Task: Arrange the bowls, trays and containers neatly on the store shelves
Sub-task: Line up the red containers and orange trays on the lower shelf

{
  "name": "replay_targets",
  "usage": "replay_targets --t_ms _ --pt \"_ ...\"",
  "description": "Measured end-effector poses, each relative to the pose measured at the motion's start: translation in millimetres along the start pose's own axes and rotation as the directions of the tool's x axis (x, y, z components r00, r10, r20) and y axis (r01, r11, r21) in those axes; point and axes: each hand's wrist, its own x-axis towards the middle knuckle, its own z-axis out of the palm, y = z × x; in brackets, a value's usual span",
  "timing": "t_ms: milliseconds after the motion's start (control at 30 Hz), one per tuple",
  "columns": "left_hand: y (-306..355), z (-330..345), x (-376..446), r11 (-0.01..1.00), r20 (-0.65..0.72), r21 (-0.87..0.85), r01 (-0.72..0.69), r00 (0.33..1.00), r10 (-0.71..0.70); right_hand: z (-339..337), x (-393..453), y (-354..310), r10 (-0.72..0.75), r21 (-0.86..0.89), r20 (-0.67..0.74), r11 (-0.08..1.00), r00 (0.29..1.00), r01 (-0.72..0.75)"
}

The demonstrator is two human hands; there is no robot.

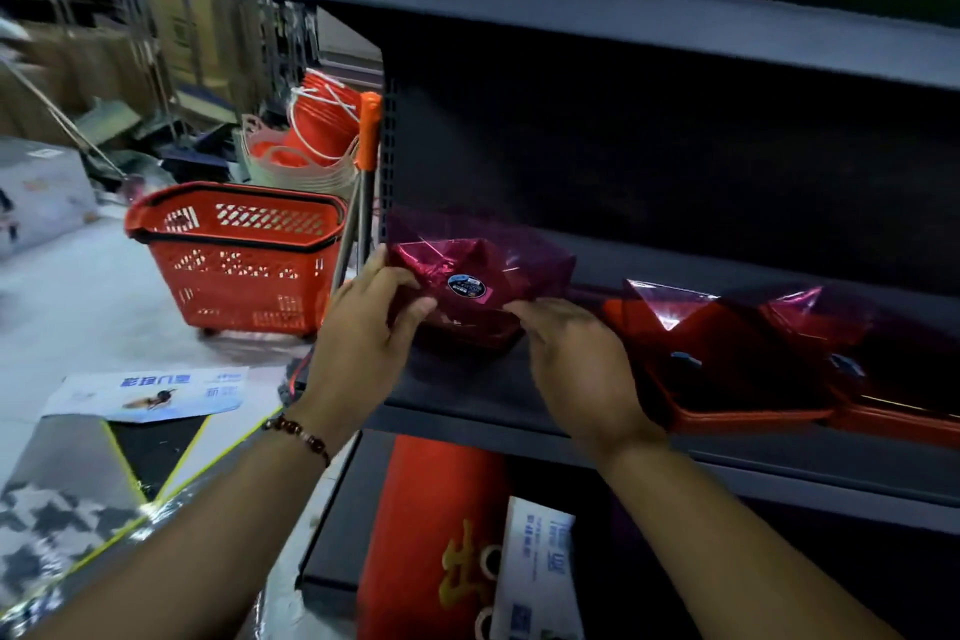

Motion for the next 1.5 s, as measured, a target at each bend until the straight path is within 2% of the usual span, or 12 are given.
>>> replay_targets --t_ms 133,233,333,500,600,767,833,933,1167,1333,1500 --pt "-27.6 4.1 5.6 0.997 0.079 0.068 -0.046 0.996 0.04 25.4 14.9 1.8 0.013 -0.079 0.105 0.997 0.994 -0.004" --pt "-42.0 6.4 2.8 0.999 0.148 0.043 0.013 0.989 -0.019 39.4 13.1 -0.7 0.066 -0.094 0.186 0.994 0.98 -0.049" --pt "-45.1 6.0 1.7 0.997 0.141 0.075 0.028 0.989 -0.038 43.8 3.7 -7.0 0.096 -0.086 0.254 0.993 0.962 -0.076" --pt "-32.7 5.4 -4.7 0.969 0.202 0.241 0.049 0.974 -0.1 40.8 -2.4 -7.5 0.043 -0.122 0.326 0.993 0.945 -0.003" --pt "-9.9 11.7 -10.7 0.948 0.249 0.316 -0.04 0.968 -0.042 27.3 -9.8 -3.3 0.022 -0.144 0.349 0.989 0.937 0.031" --pt "50.8 40.6 -25.9 0.903 0.401 0.339 -0.265 0.909 0.116 -18.6 -47.8 22.2 0.092 -0.201 0.324 0.979 0.942 -0.026" --pt "77.9 59.3 -38.0 0.878 0.469 0.321 -0.355 0.865 0.178 -38.5 -66.7 44.4 0.166 -0.226 0.281 0.969 0.945 -0.103" --pt "106.9 84.0 -50.8 0.862 0.538 0.273 -0.427 0.811 0.232 -60.0 -94.8 80.2 0.293 -0.216 0.142 0.941 0.946 -0.259" --pt "134.6 127.6 -41.7 0.905 0.565 0.181 -0.386 0.793 0.226 -66.5 -110.7 141.6 0.412 -0.157 0.026 0.902 0.911 -0.403" --pt "144.2 152.5 -40.3 0.927 0.535 0.15 -0.343 0.817 0.216 -62.3 -116.6 158.5 0.313 -0.075 -0.09 0.944 0.945 -0.32" --pt "141.0 155.2 -46.3 0.954 0.509 0.072 -0.291 0.834 0.215 -63.5 -120.5 170.1 0.378 0.012 -0.169 0.924 0.91 -0.382"
